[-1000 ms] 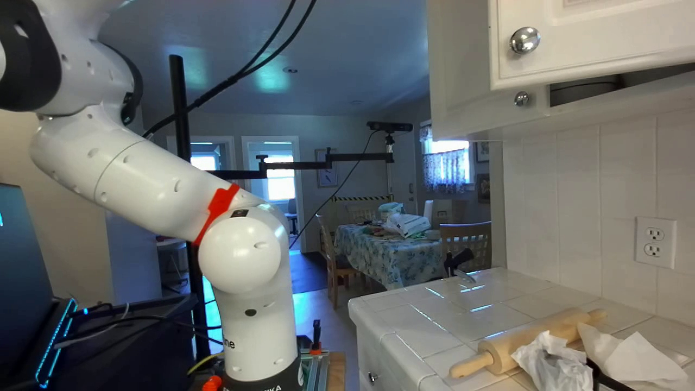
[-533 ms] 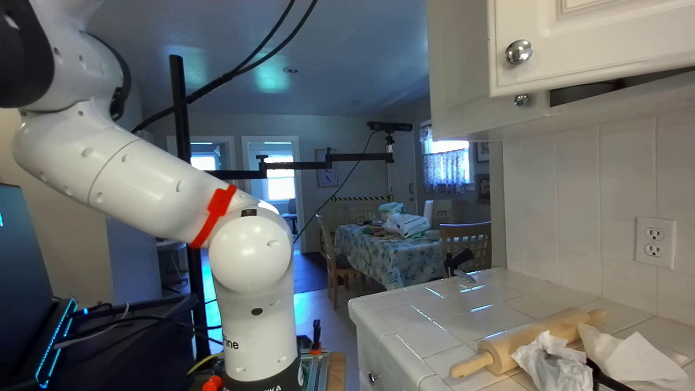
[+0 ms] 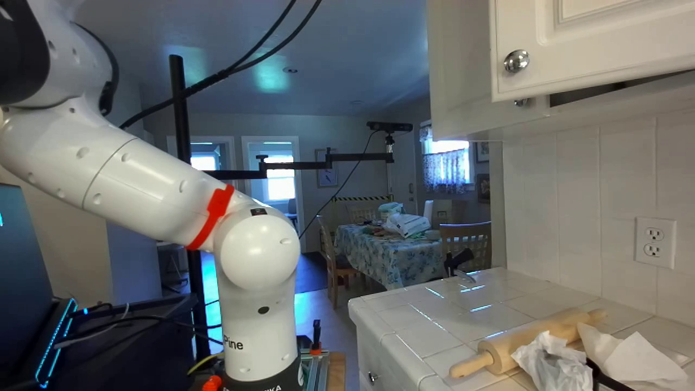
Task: Close the open upper cabinet.
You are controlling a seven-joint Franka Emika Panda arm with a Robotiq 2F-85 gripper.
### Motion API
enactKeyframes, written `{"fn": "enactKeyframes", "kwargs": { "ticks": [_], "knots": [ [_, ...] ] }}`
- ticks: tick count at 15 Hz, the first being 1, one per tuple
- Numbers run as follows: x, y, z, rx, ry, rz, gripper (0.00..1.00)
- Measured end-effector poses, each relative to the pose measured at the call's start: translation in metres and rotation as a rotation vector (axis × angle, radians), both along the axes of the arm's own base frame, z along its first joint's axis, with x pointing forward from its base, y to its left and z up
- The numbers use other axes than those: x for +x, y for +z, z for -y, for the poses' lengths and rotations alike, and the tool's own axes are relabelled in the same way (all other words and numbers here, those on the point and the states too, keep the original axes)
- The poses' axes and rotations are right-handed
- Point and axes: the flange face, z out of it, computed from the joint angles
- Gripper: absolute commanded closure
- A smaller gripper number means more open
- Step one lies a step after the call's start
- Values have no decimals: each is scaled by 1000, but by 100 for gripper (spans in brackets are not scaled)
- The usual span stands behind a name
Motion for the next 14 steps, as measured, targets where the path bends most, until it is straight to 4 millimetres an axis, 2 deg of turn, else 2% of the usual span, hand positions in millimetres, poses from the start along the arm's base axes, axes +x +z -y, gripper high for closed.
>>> {"fn": "enactKeyframes", "kwargs": {
  "ticks": [14],
  "knots": [
    [11, -7, -15, -104, 135, 20, 0]
  ]
}}
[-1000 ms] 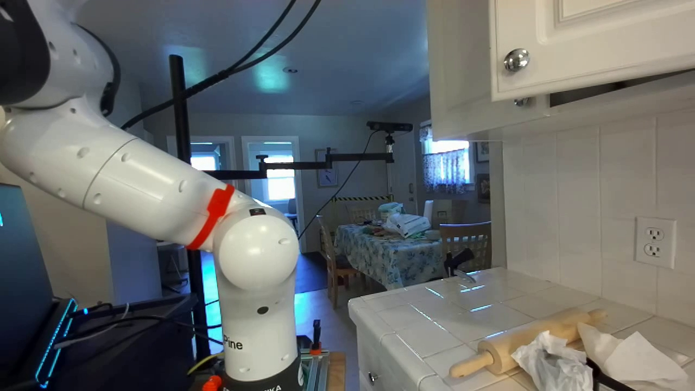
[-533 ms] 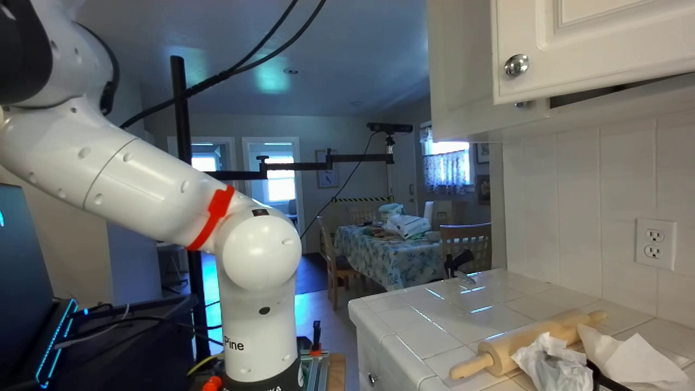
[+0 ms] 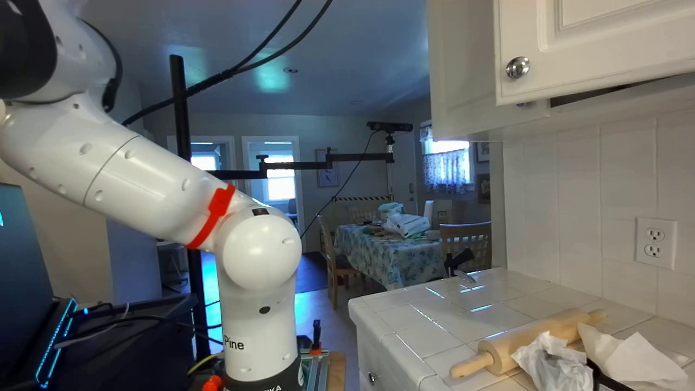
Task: Close the open upper cabinet.
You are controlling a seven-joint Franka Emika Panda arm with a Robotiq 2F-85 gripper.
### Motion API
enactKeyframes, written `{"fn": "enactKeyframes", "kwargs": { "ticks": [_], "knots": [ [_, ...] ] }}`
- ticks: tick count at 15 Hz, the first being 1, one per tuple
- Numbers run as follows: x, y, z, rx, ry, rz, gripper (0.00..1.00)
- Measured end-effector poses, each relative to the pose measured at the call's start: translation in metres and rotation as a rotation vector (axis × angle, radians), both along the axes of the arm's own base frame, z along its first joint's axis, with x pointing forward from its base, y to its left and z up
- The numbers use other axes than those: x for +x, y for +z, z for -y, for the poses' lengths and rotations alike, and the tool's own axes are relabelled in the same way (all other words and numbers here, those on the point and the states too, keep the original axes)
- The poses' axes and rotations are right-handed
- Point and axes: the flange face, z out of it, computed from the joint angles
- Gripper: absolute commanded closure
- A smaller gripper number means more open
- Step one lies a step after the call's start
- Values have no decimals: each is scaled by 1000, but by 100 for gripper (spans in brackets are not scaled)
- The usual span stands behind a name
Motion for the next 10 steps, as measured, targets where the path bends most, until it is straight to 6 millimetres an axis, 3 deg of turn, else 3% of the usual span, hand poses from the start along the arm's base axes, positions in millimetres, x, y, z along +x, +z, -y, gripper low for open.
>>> {"fn": "enactKeyframes", "kwargs": {
  "ticks": [10],
  "knots": [
    [33, 4, -32, -27, 9, -11, 0]
  ]
}}
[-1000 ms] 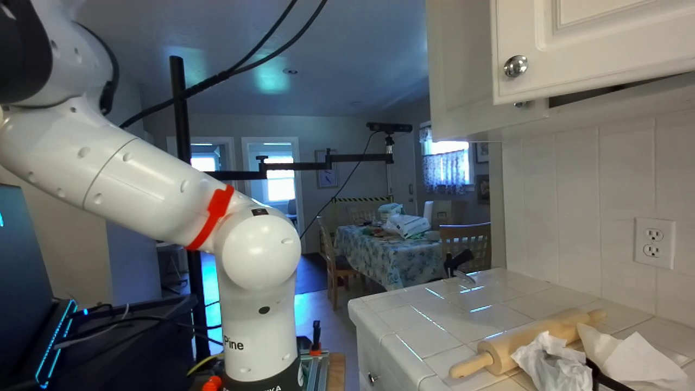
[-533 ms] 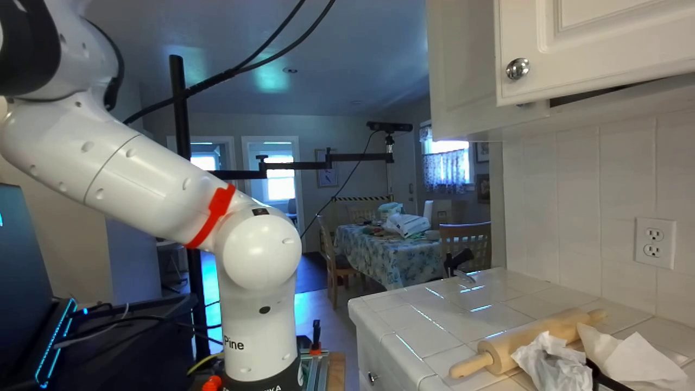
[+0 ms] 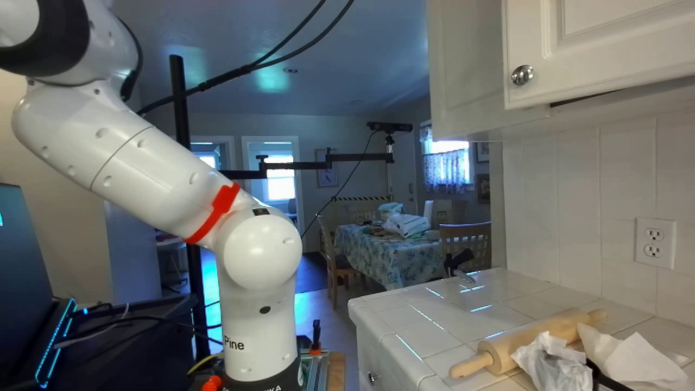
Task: Close the open upper cabinet.
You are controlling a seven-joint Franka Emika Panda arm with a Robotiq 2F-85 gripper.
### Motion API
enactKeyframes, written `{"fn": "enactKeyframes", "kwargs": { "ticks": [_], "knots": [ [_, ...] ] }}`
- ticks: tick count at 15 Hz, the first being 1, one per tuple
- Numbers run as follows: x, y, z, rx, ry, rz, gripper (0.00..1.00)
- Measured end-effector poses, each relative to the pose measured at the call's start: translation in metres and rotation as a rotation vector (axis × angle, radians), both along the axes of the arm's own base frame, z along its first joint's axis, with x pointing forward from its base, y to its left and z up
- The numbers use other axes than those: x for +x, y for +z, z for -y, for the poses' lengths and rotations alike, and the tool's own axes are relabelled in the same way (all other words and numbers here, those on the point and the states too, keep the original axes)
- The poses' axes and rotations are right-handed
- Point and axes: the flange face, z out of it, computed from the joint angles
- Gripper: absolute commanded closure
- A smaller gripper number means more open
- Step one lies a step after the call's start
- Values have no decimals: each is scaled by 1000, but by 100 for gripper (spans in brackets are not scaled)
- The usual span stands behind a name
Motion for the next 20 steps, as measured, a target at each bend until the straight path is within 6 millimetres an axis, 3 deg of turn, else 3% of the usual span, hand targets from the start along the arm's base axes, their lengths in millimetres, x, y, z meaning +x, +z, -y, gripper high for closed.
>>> {"fn": "enactKeyframes", "kwargs": {
  "ticks": [20],
  "knots": [
    [65, -7, -35, 22, 12, -29, 0]
  ]
}}
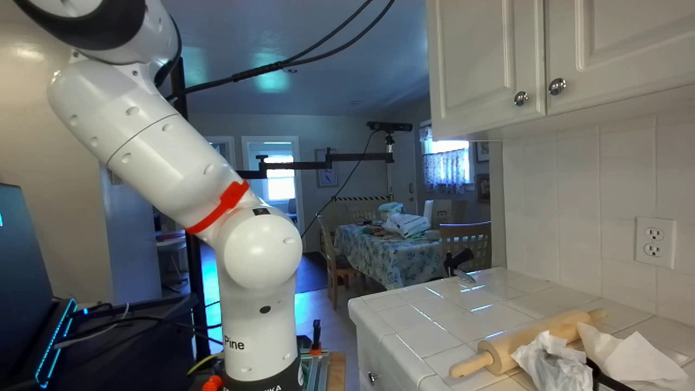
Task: Close the open upper cabinet.
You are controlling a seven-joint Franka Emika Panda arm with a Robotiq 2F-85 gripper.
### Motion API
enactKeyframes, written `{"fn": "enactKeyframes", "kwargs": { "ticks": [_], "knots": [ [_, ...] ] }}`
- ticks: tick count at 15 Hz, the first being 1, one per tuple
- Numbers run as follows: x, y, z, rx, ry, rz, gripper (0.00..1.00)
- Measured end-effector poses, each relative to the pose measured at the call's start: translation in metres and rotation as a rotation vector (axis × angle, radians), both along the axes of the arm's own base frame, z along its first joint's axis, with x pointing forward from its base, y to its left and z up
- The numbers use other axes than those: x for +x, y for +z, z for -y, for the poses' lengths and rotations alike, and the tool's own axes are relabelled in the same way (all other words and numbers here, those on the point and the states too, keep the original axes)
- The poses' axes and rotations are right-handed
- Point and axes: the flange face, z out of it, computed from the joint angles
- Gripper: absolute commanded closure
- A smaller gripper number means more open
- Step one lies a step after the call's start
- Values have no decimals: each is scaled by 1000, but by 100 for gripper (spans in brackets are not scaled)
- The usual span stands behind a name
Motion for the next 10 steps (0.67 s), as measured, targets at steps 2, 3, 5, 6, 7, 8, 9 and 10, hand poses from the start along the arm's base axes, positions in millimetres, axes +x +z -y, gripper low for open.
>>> {"fn": "enactKeyframes", "kwargs": {
  "ticks": [2, 3, 5, 6, 7, 8, 9, 10],
  "knots": [
    [0, -3, -1, -60, -37, -22, 0],
    [-2, -4, -1, -93, -64, -39, 0],
    [-8, -7, -1, -145, -124, -97, 0],
    [-11, -8, -1, -163, -144, -132, 0],
    [-14, -10, -2, -178, -155, -169, 0],
    [-17, -12, -3, -186, -156, -205, 0],
    [-19, -15, -5, -192, -148, -241, 0],
    [-21, -18, -6, -199, -138, -274, 0]
  ]
}}
